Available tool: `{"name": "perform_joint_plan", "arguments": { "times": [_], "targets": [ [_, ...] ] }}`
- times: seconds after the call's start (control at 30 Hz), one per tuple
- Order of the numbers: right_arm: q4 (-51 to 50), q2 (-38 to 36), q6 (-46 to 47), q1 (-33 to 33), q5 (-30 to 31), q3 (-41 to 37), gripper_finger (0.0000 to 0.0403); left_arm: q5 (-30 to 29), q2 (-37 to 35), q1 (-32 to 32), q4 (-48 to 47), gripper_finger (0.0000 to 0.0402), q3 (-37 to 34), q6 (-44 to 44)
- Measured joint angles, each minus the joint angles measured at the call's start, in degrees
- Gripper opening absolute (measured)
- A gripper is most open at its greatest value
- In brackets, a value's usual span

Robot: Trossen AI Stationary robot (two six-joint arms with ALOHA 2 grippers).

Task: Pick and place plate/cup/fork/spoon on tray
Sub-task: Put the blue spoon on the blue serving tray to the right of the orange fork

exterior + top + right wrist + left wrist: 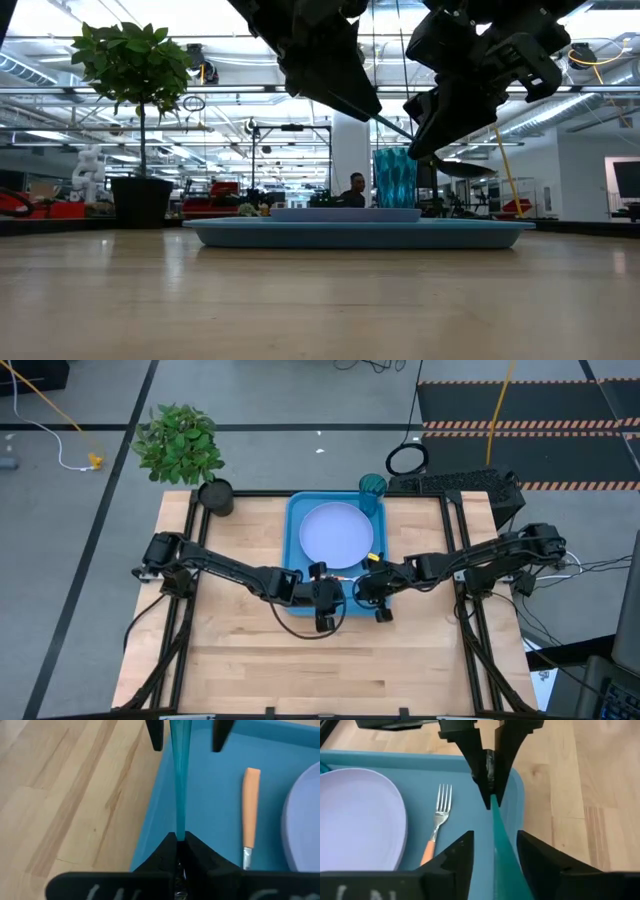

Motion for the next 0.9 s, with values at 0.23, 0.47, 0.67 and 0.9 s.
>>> {"name": "perform_joint_plan", "arguments": {
  "times": [0.23,0.47,0.67,0.9],
  "targets": [
    [0.0,0.0,-0.1,0.0,1.2,0.0,0.0004,0.0,0.0,0.0,-0.2,0.0109,0.0,0.0],
    [0.4,0.0,-0.1,0.0,1.4,0.0,0.0004,-2.0,0.0,0.0,-1.5,0.0111,0.0,-0.7],
    [0.7,0.0,-0.4,0.0,1.3,0.0,0.0004,-3.5,0.0,0.0,-1.7,0.0154,0.0,-0.7],
    [1.4,0.0,-0.8,0.0,1.3,-0.1,0.0004,-2.8,0.0,0.3,-2.5,0.0156,0.0,-1.5]
  ]
}}
